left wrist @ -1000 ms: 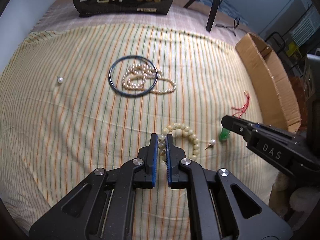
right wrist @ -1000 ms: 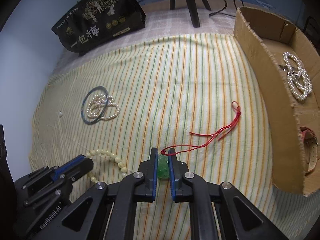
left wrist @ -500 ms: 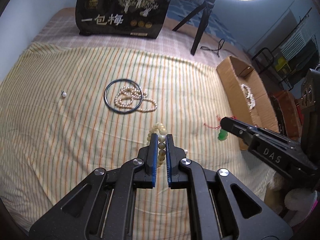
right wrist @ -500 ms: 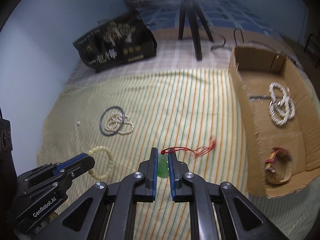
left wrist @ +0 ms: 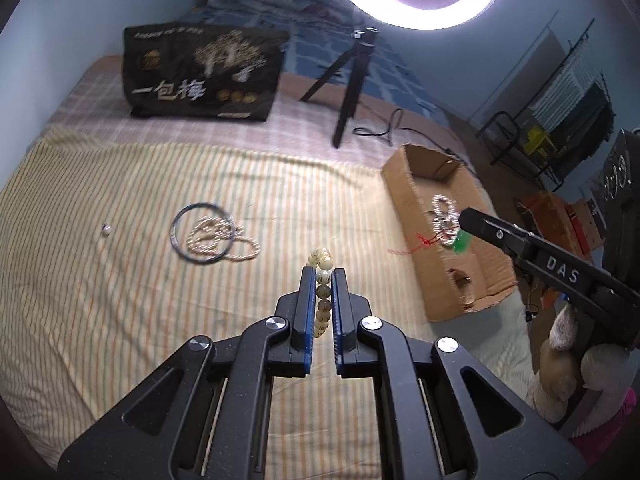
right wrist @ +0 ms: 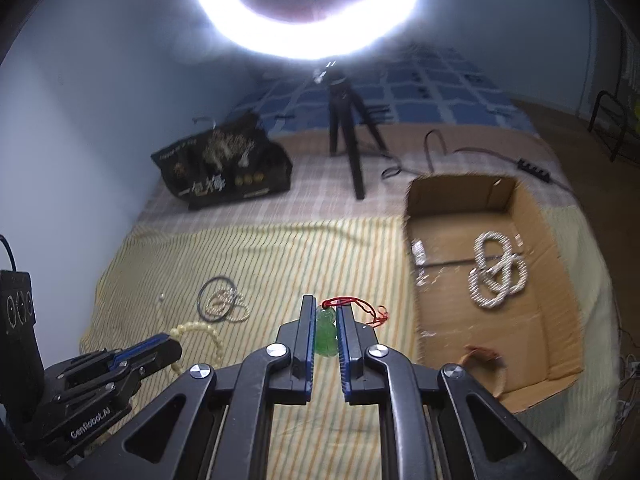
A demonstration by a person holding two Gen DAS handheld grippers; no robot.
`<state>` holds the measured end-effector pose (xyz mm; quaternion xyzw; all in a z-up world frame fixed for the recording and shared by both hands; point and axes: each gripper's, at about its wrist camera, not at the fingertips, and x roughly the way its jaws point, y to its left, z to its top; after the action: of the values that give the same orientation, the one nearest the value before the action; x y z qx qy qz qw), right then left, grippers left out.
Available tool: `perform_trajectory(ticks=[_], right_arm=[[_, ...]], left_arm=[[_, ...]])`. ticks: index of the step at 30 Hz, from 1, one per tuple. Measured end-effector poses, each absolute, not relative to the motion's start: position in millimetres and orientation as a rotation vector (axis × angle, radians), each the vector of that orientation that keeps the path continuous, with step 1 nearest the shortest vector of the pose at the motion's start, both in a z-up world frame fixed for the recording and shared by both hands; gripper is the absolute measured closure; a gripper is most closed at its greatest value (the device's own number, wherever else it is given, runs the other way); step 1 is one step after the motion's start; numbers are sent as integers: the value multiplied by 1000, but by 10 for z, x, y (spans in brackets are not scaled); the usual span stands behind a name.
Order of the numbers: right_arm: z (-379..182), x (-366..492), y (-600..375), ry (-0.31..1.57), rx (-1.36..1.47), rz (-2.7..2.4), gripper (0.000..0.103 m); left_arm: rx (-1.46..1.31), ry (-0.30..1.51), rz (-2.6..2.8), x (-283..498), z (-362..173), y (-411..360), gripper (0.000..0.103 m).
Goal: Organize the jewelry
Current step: 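Lift and carry the bracelet in left tool and pendant in right tool over the box, then lower both items into the box and open both tools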
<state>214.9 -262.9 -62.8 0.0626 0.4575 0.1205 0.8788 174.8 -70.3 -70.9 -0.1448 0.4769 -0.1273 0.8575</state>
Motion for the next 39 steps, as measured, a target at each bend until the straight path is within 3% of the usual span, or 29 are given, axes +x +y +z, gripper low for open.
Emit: perform_trajectory(ticks=[16, 39], right_arm=[[-467, 2167, -3483, 904, 159, 126, 96], [-853, 2191, -4274, 976, 172, 72, 95]], left_arm=[[-198, 955, -391, 1889, -539, -1620, 98], [-60, 960, -466, 2716, -683, -2697, 98]])
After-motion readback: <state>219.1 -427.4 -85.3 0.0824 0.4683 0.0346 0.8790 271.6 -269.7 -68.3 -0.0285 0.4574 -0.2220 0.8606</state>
